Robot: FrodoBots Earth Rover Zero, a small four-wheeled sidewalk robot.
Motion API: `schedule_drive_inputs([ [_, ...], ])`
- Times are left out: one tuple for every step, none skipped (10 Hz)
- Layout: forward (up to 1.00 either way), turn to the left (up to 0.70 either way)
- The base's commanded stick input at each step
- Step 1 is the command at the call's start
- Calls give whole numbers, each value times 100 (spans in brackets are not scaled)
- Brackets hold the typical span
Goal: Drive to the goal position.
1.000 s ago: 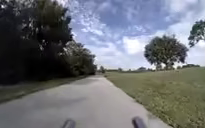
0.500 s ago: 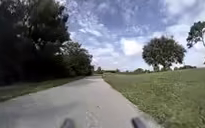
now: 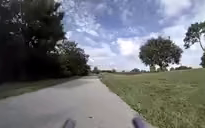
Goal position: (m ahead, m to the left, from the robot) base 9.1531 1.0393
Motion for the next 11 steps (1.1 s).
schedule_drive_inputs([
  [69,11],
  [69,24],
  [69,33],
  [69,26],
  [69,20],
  [69,13],
  [69,7],
  [69,6],
  [69,12],
  [69,18],
  [69,24],
])
